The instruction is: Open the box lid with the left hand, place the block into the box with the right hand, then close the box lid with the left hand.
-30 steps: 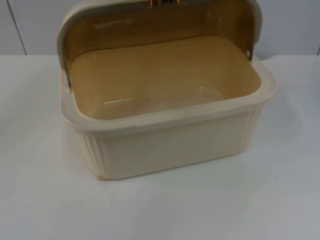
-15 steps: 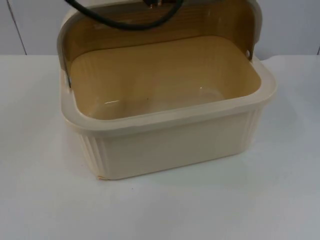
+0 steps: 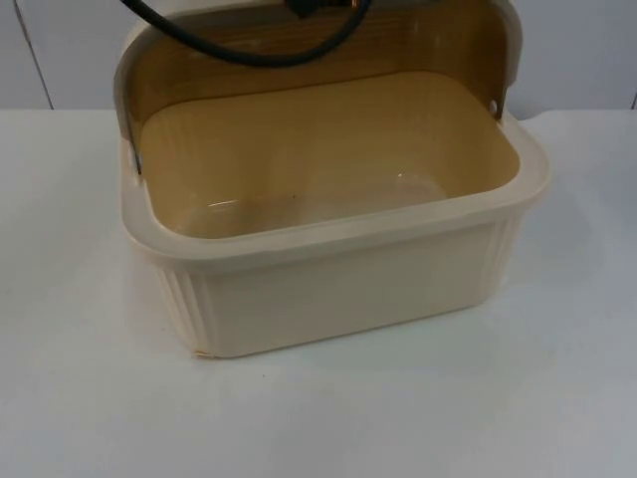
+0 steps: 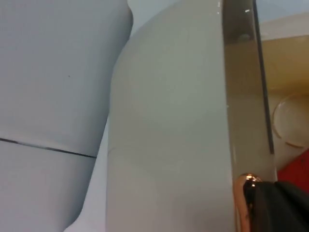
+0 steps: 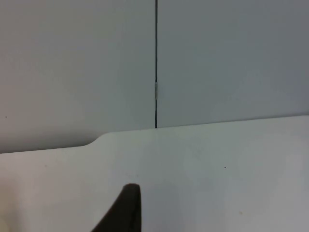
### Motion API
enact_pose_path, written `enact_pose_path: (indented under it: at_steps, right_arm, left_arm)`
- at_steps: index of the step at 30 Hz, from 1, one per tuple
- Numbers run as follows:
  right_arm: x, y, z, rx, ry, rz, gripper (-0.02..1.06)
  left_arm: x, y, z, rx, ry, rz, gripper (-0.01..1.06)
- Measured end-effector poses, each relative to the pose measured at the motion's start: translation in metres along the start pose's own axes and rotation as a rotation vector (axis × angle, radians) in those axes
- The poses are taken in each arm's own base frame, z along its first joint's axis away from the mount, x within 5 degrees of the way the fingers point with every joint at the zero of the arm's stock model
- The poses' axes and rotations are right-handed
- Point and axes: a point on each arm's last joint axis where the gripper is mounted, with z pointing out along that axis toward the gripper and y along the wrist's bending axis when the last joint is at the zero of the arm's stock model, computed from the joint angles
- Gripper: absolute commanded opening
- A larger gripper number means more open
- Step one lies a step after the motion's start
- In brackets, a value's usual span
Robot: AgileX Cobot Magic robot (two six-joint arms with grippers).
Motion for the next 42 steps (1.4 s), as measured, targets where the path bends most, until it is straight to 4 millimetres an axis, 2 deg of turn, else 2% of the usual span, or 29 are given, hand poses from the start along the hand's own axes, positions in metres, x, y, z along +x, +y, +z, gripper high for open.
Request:
enact_pose_path:
  at_steps: [12,22,26,42]
  right_arm:
    - [0.000,0.000,0.000,0.000,0.000,0.000,1.05]
    - [0.000,0.000,0.000,0.000,0.000,0.000,1.05]
    - [0.000,0.000,0.000,0.000,0.000,0.000,1.05]
    - [0.000,0.000,0.000,0.000,0.000,0.000,1.05]
  left_arm:
    - [-0.002,-0.001,-0.003,-0.002,-0.020,-0.011,0.00]
    - [-0.006,0.010,-0.004,-0.114,-0.060,-0.003,0.00]
    - [-0.001,0.013,0.002,-0.144,-0.028,-0.004,0.00]
    - [0.008,0.007,0.006,-0.079,0.062,-0.032,0.00]
